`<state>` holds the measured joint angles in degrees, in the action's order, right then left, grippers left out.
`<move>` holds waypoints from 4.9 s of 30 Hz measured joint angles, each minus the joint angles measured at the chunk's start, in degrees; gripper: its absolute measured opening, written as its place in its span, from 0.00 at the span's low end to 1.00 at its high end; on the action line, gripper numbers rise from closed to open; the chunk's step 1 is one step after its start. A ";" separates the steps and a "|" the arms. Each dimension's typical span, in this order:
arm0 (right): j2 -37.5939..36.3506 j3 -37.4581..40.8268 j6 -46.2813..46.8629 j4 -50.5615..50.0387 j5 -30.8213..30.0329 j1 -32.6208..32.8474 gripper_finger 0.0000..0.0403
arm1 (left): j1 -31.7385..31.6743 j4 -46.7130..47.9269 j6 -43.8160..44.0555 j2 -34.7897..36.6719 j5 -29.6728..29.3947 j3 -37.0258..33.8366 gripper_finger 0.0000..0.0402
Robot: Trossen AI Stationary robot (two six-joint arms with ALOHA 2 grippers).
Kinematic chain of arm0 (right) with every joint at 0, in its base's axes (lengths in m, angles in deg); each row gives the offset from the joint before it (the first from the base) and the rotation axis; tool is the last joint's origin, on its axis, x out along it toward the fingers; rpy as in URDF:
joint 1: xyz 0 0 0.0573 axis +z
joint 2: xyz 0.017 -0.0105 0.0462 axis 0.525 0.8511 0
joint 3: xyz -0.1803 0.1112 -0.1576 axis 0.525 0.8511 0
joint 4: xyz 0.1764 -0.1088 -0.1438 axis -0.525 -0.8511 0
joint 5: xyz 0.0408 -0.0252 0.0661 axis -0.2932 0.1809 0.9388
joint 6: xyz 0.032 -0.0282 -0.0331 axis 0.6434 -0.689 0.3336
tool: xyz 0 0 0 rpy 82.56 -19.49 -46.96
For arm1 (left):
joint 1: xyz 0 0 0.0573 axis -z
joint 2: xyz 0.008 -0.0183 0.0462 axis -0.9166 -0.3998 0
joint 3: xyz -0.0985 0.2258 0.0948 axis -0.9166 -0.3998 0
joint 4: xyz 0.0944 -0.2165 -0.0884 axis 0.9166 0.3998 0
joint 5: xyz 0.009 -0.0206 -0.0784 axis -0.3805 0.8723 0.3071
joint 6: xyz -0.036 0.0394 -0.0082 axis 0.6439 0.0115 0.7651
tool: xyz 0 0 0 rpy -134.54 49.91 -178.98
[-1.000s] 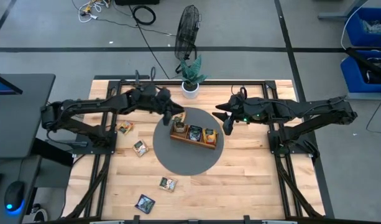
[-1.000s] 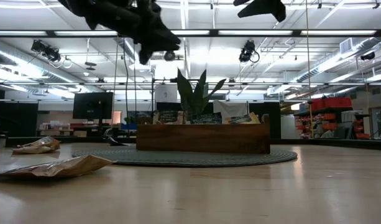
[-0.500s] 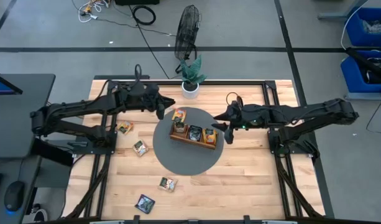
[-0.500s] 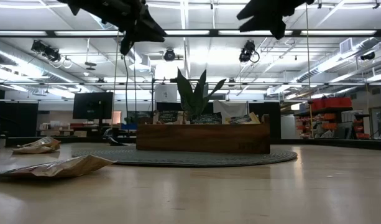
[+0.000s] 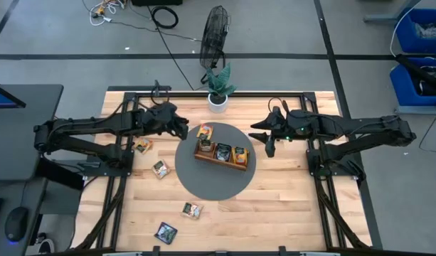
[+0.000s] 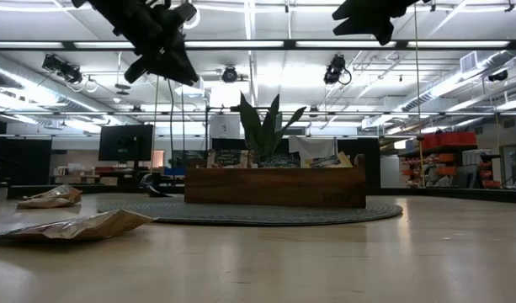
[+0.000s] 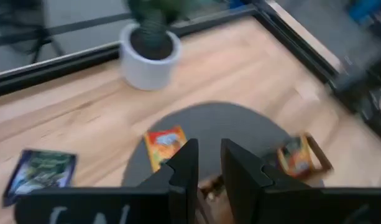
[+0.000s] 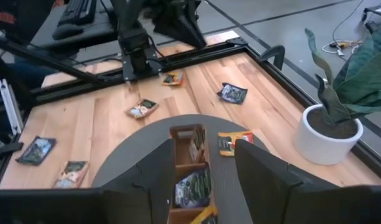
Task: Pick & Place Tea
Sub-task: Put the yellow tea bag into the right section of the wooden organizer
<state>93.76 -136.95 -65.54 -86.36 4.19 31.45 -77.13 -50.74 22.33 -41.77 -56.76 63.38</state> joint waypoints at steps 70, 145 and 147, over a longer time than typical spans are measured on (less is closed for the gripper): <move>-0.12 -0.01 5.76 -6.23 0.58 -14.11 0.43 | -15.31 31.23 -1.47 10.94 16.55 -15.32 0.35; 0.49 -0.04 5.49 -7.61 -1.37 -14.09 0.43 | -23.26 23.33 -4.44 -9.88 22.87 -3.00 0.00; 0.94 -0.04 5.49 -7.54 -1.35 -14.09 0.43 | -23.26 22.48 -3.62 -9.10 23.32 -1.48 0.00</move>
<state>94.70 -137.00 -60.05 -93.91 2.84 17.37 -100.39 -28.26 18.72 -50.88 -33.44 61.90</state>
